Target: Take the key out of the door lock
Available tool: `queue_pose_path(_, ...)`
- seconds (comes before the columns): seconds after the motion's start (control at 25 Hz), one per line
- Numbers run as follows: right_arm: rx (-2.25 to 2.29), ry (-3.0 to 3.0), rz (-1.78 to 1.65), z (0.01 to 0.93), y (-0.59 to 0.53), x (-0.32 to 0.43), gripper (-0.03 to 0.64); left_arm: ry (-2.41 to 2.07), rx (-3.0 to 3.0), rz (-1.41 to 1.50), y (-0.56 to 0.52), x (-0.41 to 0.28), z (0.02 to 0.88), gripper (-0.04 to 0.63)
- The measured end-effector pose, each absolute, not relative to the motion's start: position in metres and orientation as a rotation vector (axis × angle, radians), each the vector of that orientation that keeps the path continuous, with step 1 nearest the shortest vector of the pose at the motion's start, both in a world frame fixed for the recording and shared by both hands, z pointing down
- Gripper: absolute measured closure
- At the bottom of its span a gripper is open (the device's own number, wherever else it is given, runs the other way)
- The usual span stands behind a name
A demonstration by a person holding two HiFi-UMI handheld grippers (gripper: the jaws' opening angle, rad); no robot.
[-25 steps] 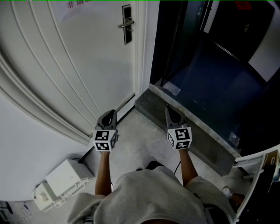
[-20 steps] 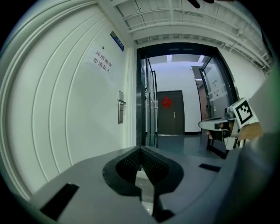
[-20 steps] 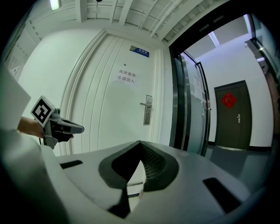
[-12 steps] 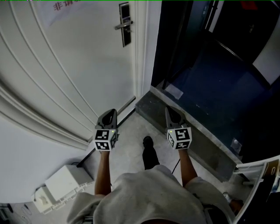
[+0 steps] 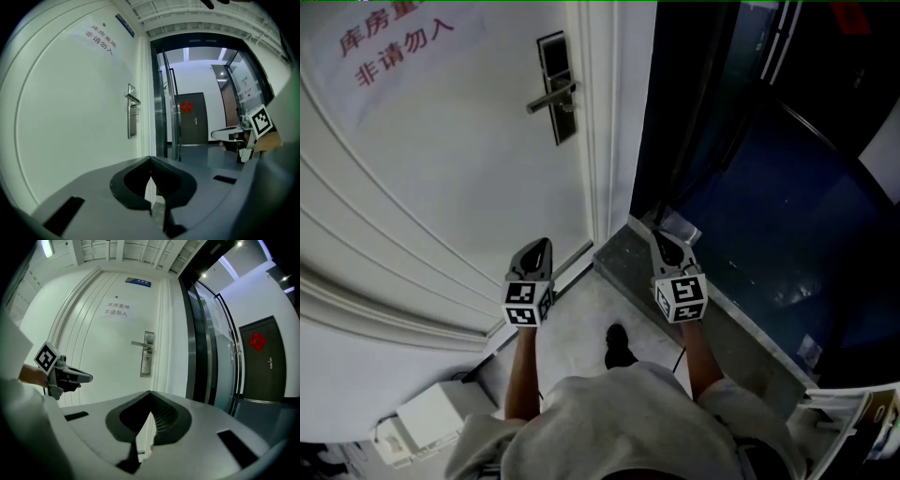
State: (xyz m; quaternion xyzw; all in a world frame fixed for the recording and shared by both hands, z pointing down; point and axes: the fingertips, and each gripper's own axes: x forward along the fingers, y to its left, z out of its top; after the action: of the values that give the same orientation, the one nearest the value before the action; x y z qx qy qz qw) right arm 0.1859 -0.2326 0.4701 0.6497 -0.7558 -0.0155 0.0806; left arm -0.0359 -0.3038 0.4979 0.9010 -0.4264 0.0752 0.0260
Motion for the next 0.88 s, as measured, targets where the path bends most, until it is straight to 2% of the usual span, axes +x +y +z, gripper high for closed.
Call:
queue_pose_path(0.44,1.851,-2.339,-0.057,0.460,-0.385,0.247,0.594,-1.390,2.773,0.232,-0.442,0.036,0.477,0.578)
queue_pose_path(0.88,1.753,-2.420,-0.035,0.467,-0.453,0.249,0.594,-1.497,2.720,0.261,-0.489,0.032,0.474,0.578)
